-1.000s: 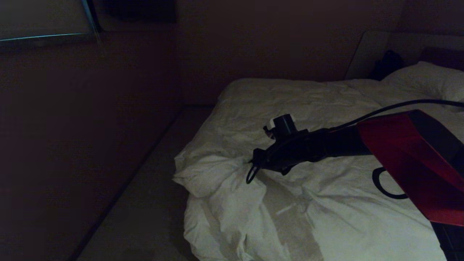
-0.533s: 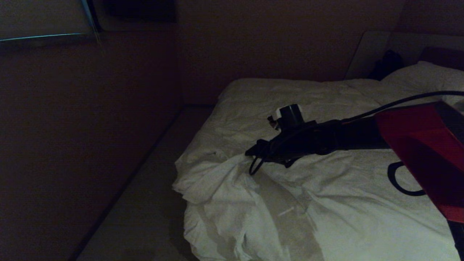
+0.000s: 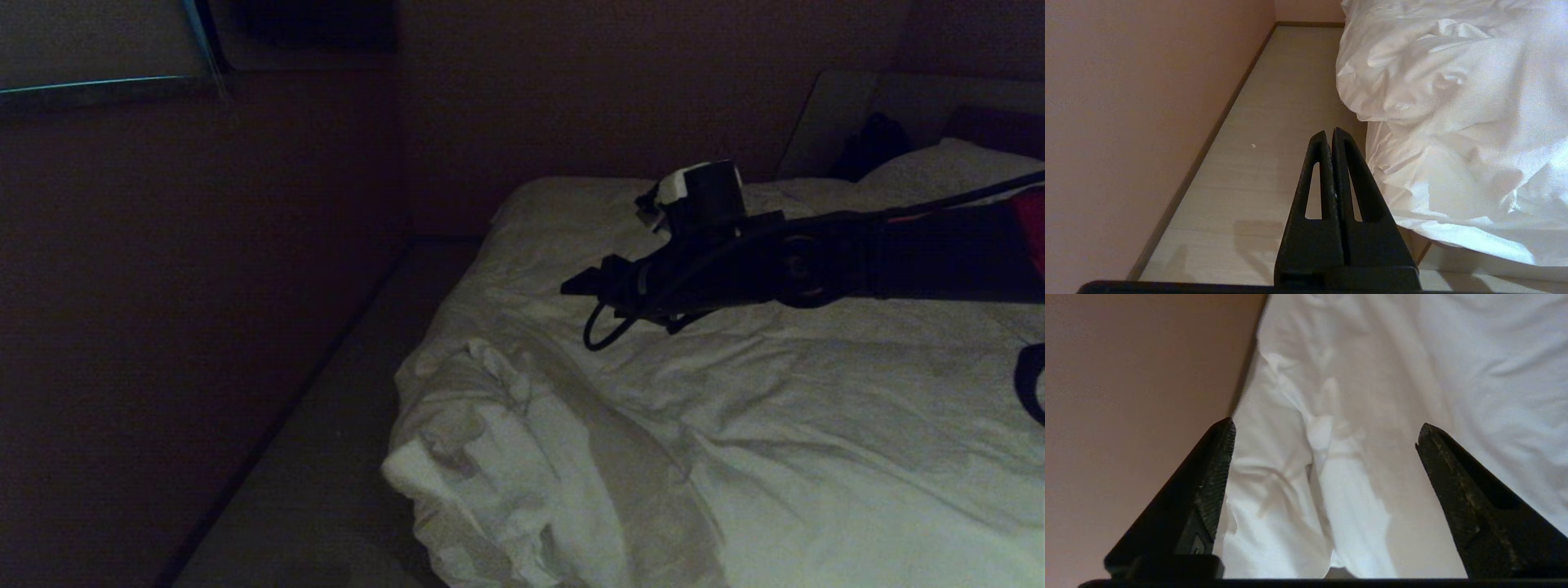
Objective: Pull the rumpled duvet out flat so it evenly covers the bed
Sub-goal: Flatten the corners of the folded blanket
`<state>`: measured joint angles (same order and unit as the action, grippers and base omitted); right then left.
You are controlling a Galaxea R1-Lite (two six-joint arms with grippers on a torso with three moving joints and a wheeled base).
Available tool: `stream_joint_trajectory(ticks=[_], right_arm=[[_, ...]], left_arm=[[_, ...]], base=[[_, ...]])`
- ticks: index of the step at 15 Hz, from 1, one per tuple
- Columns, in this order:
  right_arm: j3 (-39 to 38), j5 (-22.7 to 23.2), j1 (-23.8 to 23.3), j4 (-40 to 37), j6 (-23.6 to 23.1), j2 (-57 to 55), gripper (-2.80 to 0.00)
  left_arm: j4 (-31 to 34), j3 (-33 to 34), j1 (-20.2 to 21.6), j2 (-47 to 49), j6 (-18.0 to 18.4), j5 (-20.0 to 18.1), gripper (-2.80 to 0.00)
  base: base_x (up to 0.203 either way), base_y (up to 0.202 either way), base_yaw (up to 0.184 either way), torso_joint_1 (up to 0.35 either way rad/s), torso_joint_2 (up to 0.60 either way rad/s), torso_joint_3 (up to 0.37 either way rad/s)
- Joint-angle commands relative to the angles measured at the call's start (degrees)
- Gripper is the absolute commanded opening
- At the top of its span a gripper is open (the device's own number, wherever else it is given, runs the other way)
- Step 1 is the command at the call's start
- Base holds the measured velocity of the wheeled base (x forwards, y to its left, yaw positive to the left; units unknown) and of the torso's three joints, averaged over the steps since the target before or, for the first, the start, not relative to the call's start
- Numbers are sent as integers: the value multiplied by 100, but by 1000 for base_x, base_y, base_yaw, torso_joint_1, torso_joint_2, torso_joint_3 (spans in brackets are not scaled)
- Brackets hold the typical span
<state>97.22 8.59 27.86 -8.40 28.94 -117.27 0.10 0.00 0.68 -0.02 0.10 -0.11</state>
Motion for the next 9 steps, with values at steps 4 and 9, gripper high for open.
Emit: stream_joint_trajectory(ticks=[4,9], right_arm=[[-468,28,18,-4,8,956,0],[-647,9,3,-144,8,1739,-280]], left_arm=[[-1,0,2,2,-1,2,-280],[-1,0,2,2,-1,2,-280]], base=[[0,0,0,0,0,0],[0,0,0,0,0,0]])
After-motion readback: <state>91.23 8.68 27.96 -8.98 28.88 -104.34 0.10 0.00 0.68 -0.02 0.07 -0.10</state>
